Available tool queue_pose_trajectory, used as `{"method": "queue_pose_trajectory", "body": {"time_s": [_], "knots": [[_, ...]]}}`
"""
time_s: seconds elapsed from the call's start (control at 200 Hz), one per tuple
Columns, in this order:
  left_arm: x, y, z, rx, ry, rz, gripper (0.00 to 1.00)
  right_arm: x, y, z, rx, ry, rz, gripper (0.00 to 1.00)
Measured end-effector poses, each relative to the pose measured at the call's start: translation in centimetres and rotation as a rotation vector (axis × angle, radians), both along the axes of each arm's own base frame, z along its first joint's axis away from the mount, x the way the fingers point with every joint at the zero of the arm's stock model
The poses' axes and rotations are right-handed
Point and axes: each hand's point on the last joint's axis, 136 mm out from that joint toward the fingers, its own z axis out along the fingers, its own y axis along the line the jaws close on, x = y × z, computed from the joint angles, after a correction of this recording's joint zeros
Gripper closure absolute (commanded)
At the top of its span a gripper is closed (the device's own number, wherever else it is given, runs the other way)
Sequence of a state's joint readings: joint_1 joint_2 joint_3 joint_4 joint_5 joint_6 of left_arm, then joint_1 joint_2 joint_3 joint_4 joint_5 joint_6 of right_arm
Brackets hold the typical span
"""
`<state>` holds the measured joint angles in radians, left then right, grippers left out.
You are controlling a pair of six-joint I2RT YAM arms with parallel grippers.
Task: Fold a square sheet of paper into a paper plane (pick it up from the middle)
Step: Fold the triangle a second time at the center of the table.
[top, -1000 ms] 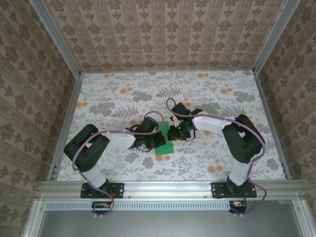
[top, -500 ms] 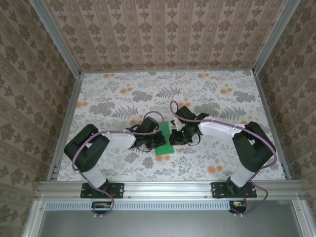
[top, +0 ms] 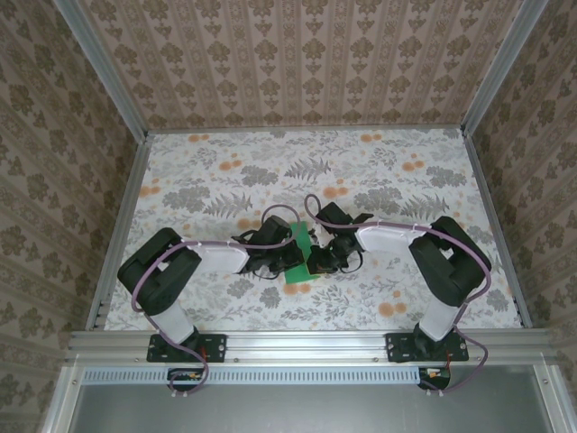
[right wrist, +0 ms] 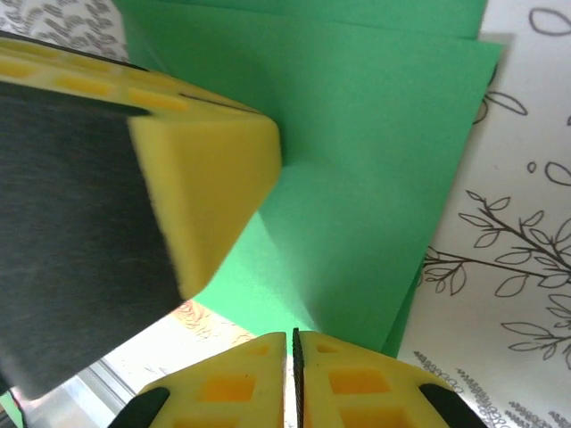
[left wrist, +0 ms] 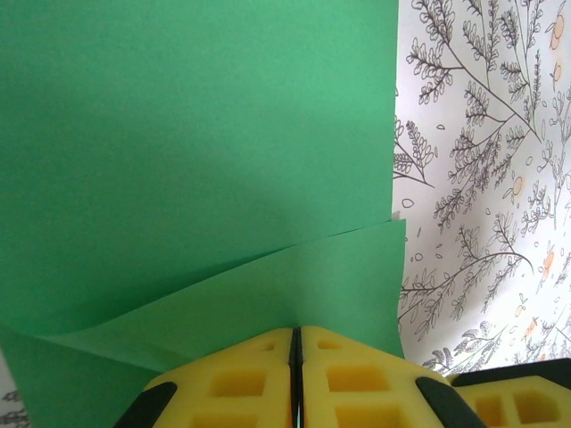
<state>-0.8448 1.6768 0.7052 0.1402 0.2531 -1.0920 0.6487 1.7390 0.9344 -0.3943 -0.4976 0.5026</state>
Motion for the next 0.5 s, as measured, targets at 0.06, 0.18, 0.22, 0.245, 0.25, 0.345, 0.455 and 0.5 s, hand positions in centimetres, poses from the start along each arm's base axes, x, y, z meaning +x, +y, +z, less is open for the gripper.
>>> {"method": "queue_pose_trajectory", "body": {"time_s": [0.06,0.18,0.22,0.245,0.25,0.345,0.455,0.5], "knots": [[-0.01,-0.01,-0.01,-0.004,0.001,0.003,0.88,0.04,-0.15,-0.37,-0.012,-0.001,0.001,0.88],[0.01,-0.04,0.00,-0.006,-0.001,0.003,0.89,0.11,-0.34,-0.81,-0.023,0.003,-0.001,0.88],[0.01,-0.05,0.01,-0.006,-0.001,0.003,0.89,0.16,-0.37,-0.80,-0.022,0.003,-0.002,0.88],[0.01,-0.05,0.01,-0.006,-0.001,0.003,0.89,0.16,-0.37,-0.80,-0.022,0.003,-0.003,0.88],[0.00,-0.04,0.00,-0.006,-0.001,0.003,0.88,0.17,-0.37,-0.80,-0.022,0.003,-0.003,0.89],[0.00,-0.04,0.00,-0.005,-0.001,0.002,0.88,0.18,-0.34,-0.72,-0.010,0.007,-0.005,0.88],[0.00,-0.05,0.00,-0.006,-0.002,0.002,0.89,0.31,-0.26,-0.59,0.005,0.006,-0.008,0.88],[0.00,-0.06,0.01,-0.006,-0.002,0.001,0.89,0.41,-0.19,-0.55,0.009,0.002,-0.009,0.88]]}}
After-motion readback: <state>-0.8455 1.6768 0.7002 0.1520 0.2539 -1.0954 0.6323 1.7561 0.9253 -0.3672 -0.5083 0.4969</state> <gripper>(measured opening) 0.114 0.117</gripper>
